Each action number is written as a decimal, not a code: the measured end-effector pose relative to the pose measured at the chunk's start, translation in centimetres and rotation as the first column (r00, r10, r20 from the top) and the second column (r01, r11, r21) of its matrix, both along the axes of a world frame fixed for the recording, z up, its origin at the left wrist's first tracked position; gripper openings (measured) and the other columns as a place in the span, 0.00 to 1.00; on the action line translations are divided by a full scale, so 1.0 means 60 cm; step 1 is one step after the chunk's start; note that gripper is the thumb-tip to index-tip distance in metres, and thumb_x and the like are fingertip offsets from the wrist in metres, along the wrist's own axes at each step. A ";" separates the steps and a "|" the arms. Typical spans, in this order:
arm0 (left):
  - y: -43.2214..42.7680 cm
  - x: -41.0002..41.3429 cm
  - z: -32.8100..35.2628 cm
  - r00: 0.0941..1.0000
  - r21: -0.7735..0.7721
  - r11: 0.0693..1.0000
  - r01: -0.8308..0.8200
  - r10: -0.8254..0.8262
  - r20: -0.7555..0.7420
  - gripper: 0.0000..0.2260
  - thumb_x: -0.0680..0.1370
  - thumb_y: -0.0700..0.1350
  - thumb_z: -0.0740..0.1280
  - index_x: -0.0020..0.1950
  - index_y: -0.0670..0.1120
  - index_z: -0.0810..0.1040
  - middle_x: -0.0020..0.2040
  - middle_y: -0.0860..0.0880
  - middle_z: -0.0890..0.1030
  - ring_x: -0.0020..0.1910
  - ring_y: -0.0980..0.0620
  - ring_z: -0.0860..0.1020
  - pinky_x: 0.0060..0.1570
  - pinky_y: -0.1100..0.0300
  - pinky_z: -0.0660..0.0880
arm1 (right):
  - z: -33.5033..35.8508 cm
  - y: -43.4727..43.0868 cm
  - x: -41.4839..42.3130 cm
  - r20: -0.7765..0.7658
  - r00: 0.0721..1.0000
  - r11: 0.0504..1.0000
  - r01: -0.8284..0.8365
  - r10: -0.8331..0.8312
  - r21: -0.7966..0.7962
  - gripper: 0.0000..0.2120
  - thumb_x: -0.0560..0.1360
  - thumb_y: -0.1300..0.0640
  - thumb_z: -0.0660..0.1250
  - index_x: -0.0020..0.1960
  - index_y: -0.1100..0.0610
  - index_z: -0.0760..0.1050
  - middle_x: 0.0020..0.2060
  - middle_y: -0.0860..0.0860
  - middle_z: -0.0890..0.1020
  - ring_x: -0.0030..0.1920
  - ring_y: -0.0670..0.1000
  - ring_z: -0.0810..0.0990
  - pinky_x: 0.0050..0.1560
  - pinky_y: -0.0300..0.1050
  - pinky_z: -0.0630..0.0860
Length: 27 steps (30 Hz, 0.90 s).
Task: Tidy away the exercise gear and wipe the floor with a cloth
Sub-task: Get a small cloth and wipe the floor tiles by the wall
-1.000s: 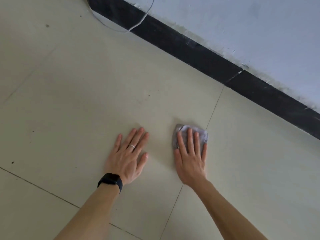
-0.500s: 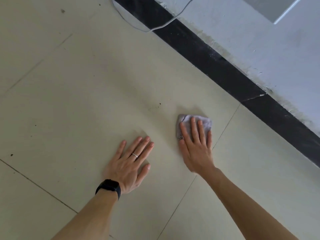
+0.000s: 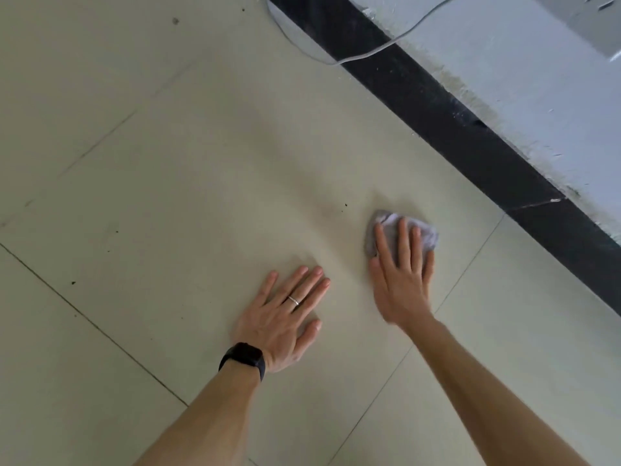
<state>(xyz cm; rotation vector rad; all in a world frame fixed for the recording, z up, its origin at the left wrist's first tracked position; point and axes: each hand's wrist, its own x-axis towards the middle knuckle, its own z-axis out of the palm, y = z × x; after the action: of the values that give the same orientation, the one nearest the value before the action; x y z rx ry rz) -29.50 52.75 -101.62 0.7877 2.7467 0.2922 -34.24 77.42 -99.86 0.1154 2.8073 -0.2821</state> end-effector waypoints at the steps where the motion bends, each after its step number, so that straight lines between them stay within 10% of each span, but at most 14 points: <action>1: 0.000 0.001 -0.001 1.000 0.012 1.000 -0.010 0.010 -0.002 0.32 0.81 0.59 0.54 0.82 0.52 0.49 0.82 0.53 0.47 0.81 0.52 0.48 0.75 0.43 0.54 | 0.000 -0.015 0.060 -0.007 0.996 0.996 -0.090 0.090 -0.004 0.27 0.84 0.43 0.41 0.81 0.42 0.40 0.82 0.52 0.40 0.81 0.55 0.38 0.78 0.64 0.42; 5: 0.001 0.000 -0.001 1.000 0.021 1.000 -0.019 0.020 -0.010 0.32 0.81 0.59 0.54 0.82 0.52 0.48 0.82 0.54 0.46 0.81 0.53 0.47 0.76 0.43 0.52 | 0.002 0.046 0.084 0.018 0.942 0.942 -0.336 0.336 0.018 0.26 0.84 0.41 0.40 0.81 0.40 0.43 0.82 0.49 0.42 0.81 0.55 0.43 0.78 0.62 0.46; 10: 0.000 0.002 -0.001 1.000 0.035 0.999 -0.013 0.013 0.005 0.30 0.83 0.58 0.51 0.82 0.52 0.46 0.82 0.55 0.45 0.81 0.54 0.43 0.78 0.44 0.48 | -0.006 0.002 -0.072 0.053 0.967 0.968 0.251 -0.250 -0.010 0.26 0.84 0.40 0.40 0.79 0.36 0.33 0.80 0.47 0.33 0.79 0.51 0.32 0.77 0.61 0.34; 18: -0.007 0.004 0.020 0.993 0.129 0.985 -0.117 0.113 0.039 0.26 0.83 0.51 0.54 0.80 0.45 0.60 0.81 0.51 0.55 0.80 0.50 0.54 0.75 0.43 0.58 | 0.020 -0.129 0.187 0.173 0.983 0.998 -0.053 0.059 -0.038 0.26 0.79 0.38 0.31 0.75 0.35 0.26 0.76 0.44 0.26 0.75 0.48 0.23 0.77 0.59 0.31; 22: -0.065 0.029 0.050 0.962 0.177 0.946 -0.271 0.273 0.011 0.25 0.83 0.49 0.53 0.81 0.49 0.57 0.81 0.54 0.50 0.81 0.52 0.49 0.79 0.46 0.47 | 0.011 -0.102 0.136 0.101 0.994 0.998 -0.042 0.046 -0.039 0.25 0.79 0.37 0.33 0.74 0.31 0.28 0.77 0.42 0.29 0.78 0.48 0.29 0.78 0.59 0.36; 27: -0.180 0.063 0.079 0.969 -0.095 0.966 -0.239 0.244 0.045 0.26 0.83 0.47 0.53 0.82 0.52 0.52 0.82 0.53 0.50 0.81 0.50 0.49 0.78 0.46 0.46 | 0.004 -0.213 0.217 0.033 0.999 0.997 -0.029 0.031 -0.067 0.26 0.84 0.42 0.42 0.81 0.40 0.39 0.81 0.49 0.39 0.81 0.53 0.36 0.78 0.64 0.40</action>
<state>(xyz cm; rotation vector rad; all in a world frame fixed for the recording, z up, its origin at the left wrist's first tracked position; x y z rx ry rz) -25.74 41.94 -96.91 0.4142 2.7803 0.2334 -21.24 64.63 -99.62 0.0628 2.7601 -0.3622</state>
